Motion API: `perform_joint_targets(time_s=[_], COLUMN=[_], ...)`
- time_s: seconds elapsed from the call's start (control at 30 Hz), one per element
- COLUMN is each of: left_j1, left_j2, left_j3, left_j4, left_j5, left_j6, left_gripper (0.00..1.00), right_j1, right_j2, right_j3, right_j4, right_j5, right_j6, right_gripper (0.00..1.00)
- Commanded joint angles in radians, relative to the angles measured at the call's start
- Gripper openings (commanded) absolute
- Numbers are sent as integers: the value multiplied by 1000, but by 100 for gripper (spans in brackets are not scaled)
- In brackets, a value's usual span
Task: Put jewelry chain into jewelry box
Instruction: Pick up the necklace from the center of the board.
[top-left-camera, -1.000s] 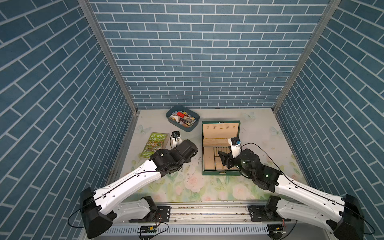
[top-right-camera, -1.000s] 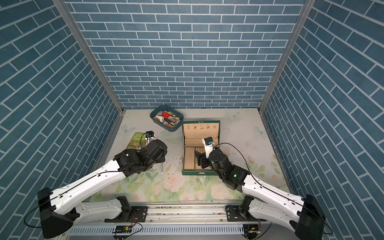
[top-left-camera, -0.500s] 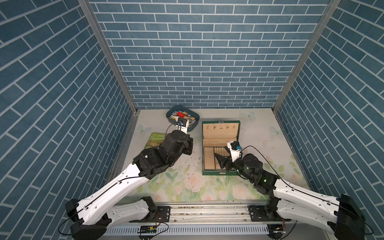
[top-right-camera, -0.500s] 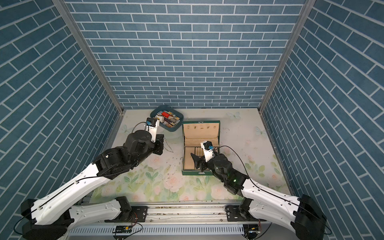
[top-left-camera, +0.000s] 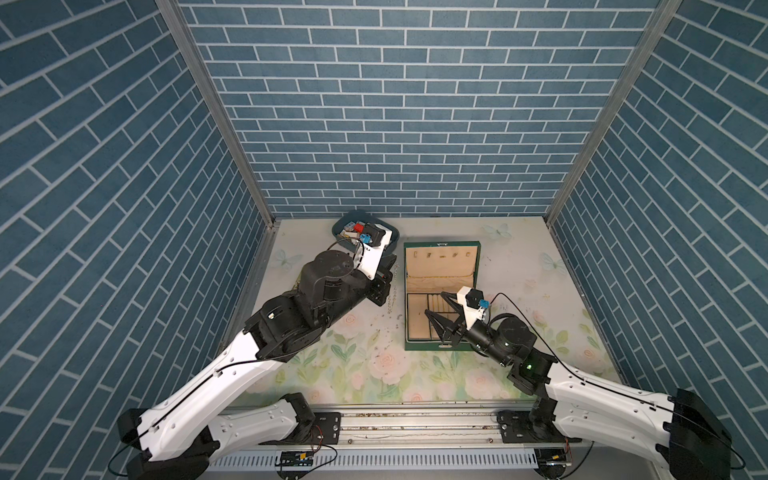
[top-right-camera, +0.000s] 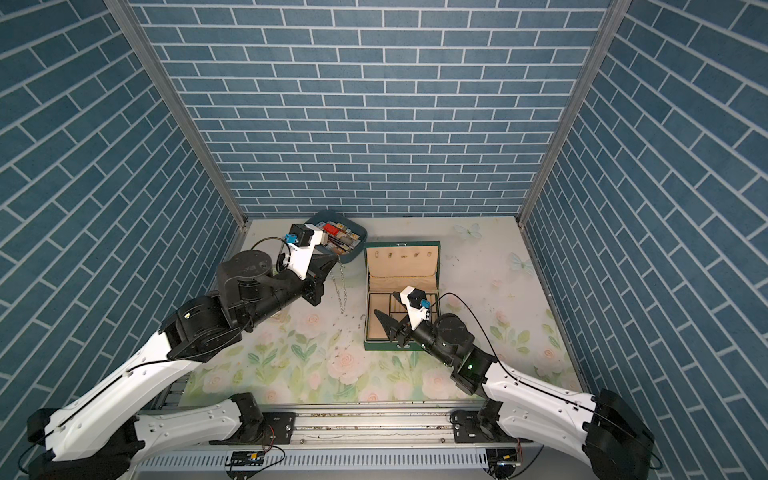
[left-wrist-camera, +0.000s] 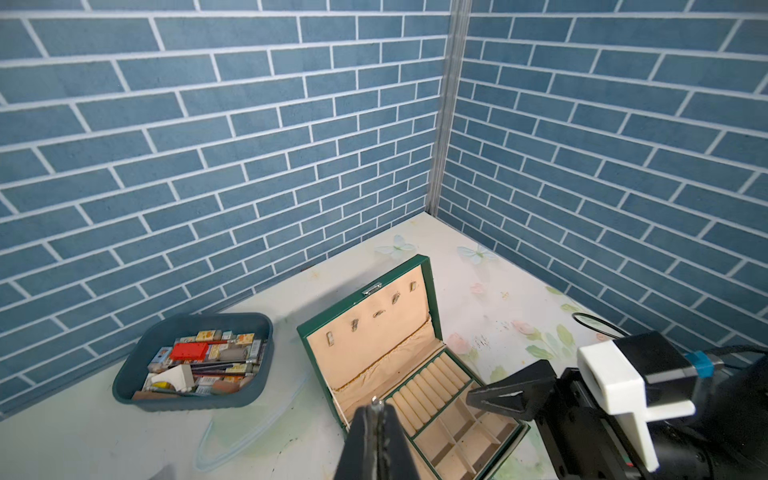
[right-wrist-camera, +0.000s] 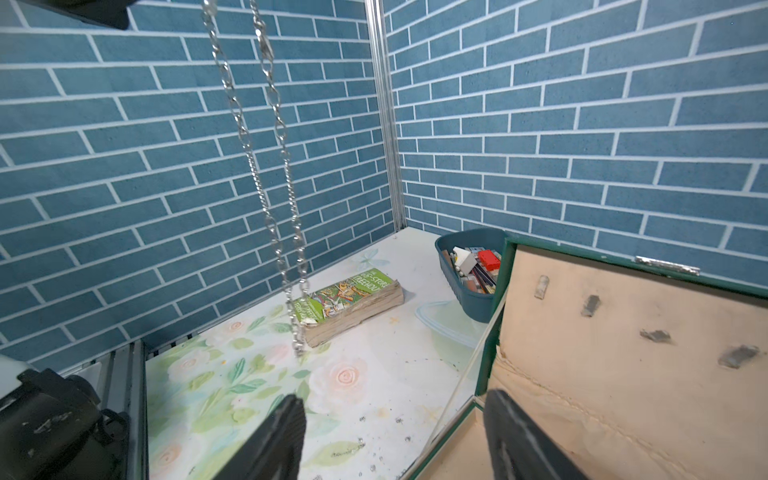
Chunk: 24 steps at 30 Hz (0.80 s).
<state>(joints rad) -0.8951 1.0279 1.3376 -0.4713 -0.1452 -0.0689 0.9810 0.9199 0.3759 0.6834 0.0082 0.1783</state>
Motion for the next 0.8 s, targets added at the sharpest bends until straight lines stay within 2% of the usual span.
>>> perform_joint_targets(time_s=[0.0,0.33,0.53,0.77], left_j1=[4,4,3,3], left_j2=[8,19,22,18], left_j3=[31,61,84,106], left_j4=[22,34,22,17], left_j5=[52,89,119,139], left_j6=[45,55,70,84], left_gripper=[0,0,0,0], right_j1=[18,45,45,46], right_j2=[2,117,193,258], right_j3=[-9,52,104,115], right_j4=[112,152,109,149], right_j5=[-14,-52,-144,-142], right_j6=[6,-59,-109,-143], right_gripper=[72,71,74,75])
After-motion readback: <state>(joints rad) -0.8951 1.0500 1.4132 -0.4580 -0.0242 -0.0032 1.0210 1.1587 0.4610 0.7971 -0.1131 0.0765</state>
